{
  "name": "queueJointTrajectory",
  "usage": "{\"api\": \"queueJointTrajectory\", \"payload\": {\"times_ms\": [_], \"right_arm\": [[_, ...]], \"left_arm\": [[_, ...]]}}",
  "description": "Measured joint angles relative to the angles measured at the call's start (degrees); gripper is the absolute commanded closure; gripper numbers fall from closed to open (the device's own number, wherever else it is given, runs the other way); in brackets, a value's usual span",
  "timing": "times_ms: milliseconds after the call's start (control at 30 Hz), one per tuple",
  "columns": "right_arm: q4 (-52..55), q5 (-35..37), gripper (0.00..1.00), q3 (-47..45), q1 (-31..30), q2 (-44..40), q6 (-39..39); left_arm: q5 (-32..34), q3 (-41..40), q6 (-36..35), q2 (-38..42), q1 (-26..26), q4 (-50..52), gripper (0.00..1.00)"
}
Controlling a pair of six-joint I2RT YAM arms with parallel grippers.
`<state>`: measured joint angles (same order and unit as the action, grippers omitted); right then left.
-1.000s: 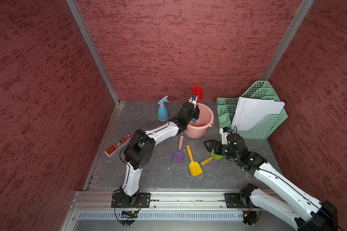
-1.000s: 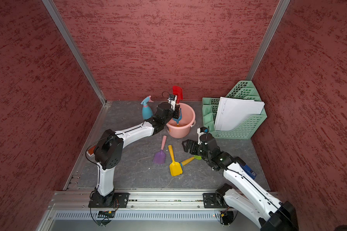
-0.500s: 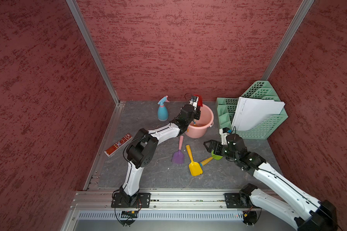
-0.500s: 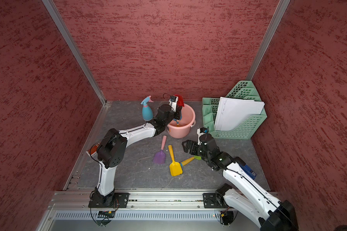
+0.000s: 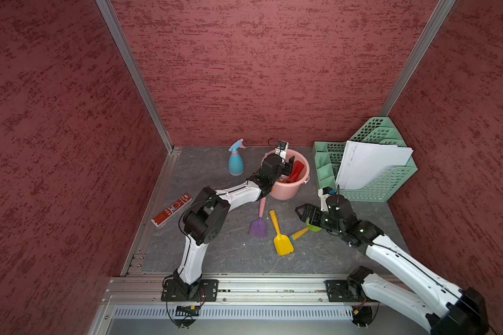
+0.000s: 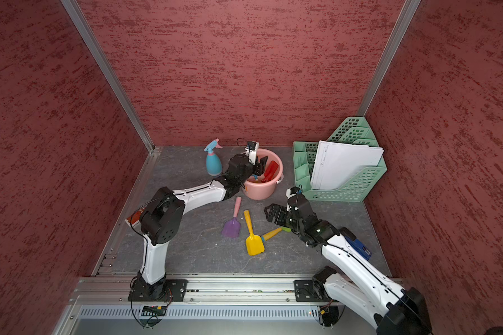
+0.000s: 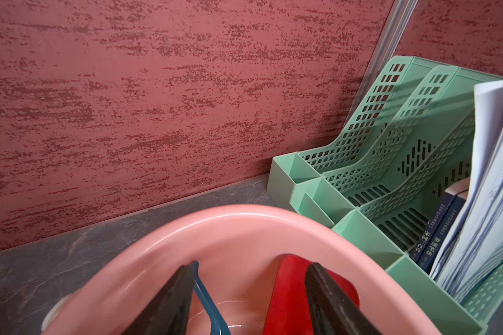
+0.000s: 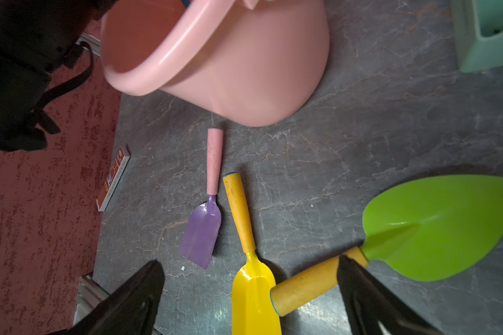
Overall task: Organize the gardening tools
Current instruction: Place the gardening tool in the container.
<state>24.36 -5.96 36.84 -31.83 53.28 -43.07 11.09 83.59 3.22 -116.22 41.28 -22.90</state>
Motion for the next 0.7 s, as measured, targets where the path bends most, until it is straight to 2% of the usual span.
{"api": "queueJointTrajectory", "payload": {"times_ms": [67,133,500,700], "right_arm": [[3.04,-0.02,0.02,0.72,0.0,1.6,-1.84],[6.23,-0.35,0.02,2.1,0.0,3.61,-3.72],[14.29,-4.22,0.02,3.69,0.0,6.4,-16.57],[14.88,-4.59,0.13,3.65,0.0,8.55,-23.1]], "left_arm": [[0.39,-1.4,-0.5,1.6,0.76,0.7,0.09],[0.81,-3.13,-0.7,4.02,1.62,1.81,0.0],[2.86,-21.46,3.08,26.21,5.77,9.57,0.0],[5.49,-30.99,6.93,35.06,7.52,16.24,0.0]]}}
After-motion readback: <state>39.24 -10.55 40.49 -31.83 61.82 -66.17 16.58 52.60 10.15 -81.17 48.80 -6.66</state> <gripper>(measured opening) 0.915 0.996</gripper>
